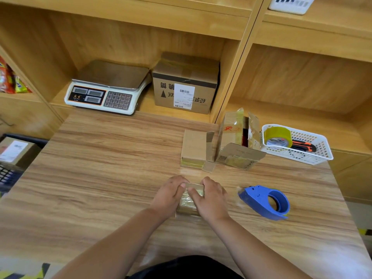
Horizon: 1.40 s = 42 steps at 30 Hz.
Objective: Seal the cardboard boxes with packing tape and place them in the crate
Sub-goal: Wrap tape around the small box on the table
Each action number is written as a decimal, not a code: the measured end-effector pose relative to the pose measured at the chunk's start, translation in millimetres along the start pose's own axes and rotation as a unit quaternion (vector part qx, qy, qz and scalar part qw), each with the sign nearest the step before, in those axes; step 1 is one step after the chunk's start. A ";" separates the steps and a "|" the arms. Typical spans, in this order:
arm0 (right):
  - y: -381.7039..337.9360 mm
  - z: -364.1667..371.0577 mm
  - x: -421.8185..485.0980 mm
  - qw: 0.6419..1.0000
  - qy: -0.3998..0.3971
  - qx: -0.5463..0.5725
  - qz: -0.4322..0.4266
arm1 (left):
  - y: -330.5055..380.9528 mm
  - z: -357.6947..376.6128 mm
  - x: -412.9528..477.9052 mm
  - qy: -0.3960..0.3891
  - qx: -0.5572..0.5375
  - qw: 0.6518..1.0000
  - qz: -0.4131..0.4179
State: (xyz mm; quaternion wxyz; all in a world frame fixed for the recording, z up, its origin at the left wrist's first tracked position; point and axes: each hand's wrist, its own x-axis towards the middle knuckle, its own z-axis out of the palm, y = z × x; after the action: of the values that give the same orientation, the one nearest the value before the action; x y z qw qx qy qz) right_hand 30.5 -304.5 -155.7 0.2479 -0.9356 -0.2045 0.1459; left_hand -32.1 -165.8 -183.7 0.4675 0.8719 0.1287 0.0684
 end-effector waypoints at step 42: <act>12.5 -13.6 17.7 0.991 0.004 0.102 -0.086 | 14.9 -47.3 41.7 -0.207 -0.012 0.977 -0.043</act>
State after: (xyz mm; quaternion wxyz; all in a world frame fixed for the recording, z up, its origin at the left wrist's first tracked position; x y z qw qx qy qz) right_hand 54.9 -311.8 -153.9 0.3546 -0.8849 -0.2675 0.1402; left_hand -1.1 -123.9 -145.3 0.4972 0.8550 0.0654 -0.1320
